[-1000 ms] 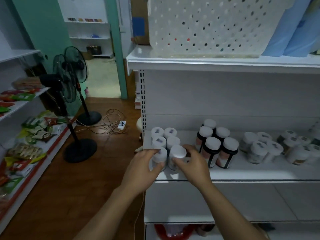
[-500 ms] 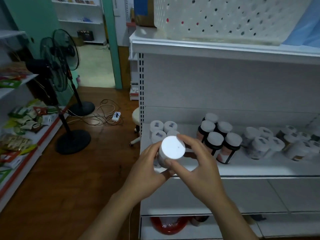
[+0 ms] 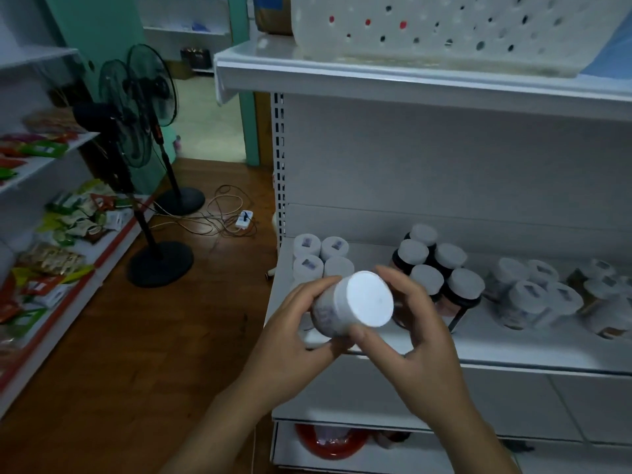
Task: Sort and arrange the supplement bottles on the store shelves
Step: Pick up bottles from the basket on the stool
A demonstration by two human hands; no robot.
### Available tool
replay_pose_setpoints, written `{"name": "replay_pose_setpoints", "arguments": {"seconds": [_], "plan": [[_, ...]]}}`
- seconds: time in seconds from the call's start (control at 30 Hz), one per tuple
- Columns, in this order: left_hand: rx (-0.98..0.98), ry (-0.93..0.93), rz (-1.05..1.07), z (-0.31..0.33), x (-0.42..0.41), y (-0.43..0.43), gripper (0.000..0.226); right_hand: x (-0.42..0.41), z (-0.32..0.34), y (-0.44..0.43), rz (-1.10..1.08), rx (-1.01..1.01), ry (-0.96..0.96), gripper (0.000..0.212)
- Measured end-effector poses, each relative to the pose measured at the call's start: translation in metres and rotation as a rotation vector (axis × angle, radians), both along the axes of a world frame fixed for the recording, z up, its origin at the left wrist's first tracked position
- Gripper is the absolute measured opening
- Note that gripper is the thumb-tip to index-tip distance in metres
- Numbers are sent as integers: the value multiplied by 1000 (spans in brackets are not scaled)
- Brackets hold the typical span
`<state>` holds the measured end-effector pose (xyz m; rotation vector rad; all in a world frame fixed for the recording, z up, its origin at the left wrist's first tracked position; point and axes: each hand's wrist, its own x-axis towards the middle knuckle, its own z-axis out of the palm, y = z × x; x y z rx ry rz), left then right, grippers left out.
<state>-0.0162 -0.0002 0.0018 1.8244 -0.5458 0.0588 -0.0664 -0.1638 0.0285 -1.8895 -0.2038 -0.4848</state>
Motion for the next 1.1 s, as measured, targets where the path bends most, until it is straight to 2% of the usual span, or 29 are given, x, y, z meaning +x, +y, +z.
{"name": "replay_pose_setpoints", "arguments": {"seconds": [0.13,0.33,0.43,0.53,0.63,0.67,0.77,0.9,1.0,1.1], "plan": [[-139,69,30,4,-5,4,65,6,-6,-11,56,342,201,59],[-247,47,27,16,-6,3,67,13,-6,-10,127,604,377,51],[-318,42,0,17,-10,-3,68,17,-9,-4,243,882,493,52],[-301,-5,-33,20,-13,-8,67,16,-10,8,363,1179,602,40],[-219,-67,-50,23,-14,-10,60,15,-13,17,454,1409,622,47],[-210,-75,-48,24,-14,-11,60,15,-12,18,475,1425,623,51],[-207,-87,-41,25,-12,-11,60,15,-14,18,445,1436,642,42],[-217,-66,-35,23,-13,-11,68,16,-13,12,394,1418,656,42],[-142,-105,-66,24,-12,-5,84,18,-14,8,299,1279,599,42],[-5,-201,-106,25,-7,1,77,17,-13,4,212,1056,527,34]]}}
